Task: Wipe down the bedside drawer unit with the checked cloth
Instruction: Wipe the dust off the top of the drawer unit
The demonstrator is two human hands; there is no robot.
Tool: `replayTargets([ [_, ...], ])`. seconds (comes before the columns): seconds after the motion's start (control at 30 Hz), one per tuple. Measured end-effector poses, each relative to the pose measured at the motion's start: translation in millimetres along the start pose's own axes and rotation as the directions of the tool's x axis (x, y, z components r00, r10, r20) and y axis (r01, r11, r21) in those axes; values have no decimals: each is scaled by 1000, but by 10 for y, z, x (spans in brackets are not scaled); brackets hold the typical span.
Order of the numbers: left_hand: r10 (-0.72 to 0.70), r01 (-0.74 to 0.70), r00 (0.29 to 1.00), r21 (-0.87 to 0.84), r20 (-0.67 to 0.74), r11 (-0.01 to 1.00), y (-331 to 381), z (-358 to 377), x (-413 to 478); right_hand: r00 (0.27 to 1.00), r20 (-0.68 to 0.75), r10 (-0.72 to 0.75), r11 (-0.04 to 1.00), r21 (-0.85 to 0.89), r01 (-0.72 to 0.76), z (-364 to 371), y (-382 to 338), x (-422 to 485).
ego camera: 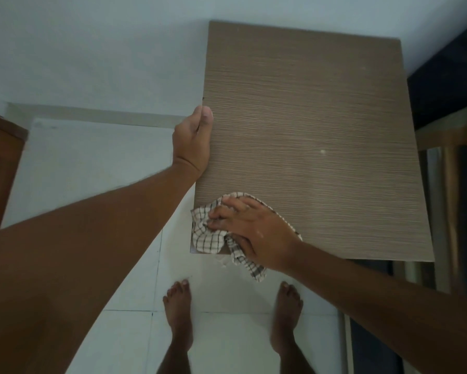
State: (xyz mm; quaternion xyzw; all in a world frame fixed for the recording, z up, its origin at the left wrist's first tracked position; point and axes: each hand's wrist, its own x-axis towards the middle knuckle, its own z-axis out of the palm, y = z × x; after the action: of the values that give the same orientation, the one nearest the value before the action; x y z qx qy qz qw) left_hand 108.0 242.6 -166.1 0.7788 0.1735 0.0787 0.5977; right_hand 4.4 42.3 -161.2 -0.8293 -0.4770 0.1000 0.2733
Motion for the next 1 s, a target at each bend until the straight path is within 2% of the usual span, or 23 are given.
replayTargets([
  [0.1, -11, 11, 999, -10, 35, 1000, -22, -1, -36, 1000, 6, -29, 1000, 7, 29, 37, -113, -138],
  [0.2, -30, 28, 999, 75, 32, 997, -39, -8, -36, 999, 28, -27, 1000, 12, 27, 77, -240, -268],
  [0.3, -64, 60, 997, 79, 46, 995, 27, -11, -80, 999, 34, -16, 1000, 7, 16, 199, -350, -431],
  [0.47, -57, 39, 991, 140, 125, 989, 58, 4, -135, 997, 73, -15, 996, 90, 8, 455, -465, -773],
  [0.57, -28, 9, 992, 146, 125, 989, 81, 14, -171, 997, 73, 29, 999, 40, -32, 508, -602, -1072],
  [0.6, -11, -10, 992, 160, 128, 987, 92, 9, -174, 996, 55, 68, 998, 8, -69, 467, -654, -1127],
  [0.7, 10, -44, 989, 222, 151, 974, 109, 2, -163, 984, -64, 165, 968, 201, -149, 327, -713, -1056],
  [0.8, 11, -63, 985, 300, 171, 952, 170, 20, -140, 940, -216, 265, 937, 286, -198, 101, -649, -754],
  [1.0, 54, -130, 978, 389, 201, 912, 312, 71, 16, 827, -384, 411, 900, 313, -302, -441, -247, -42],
])
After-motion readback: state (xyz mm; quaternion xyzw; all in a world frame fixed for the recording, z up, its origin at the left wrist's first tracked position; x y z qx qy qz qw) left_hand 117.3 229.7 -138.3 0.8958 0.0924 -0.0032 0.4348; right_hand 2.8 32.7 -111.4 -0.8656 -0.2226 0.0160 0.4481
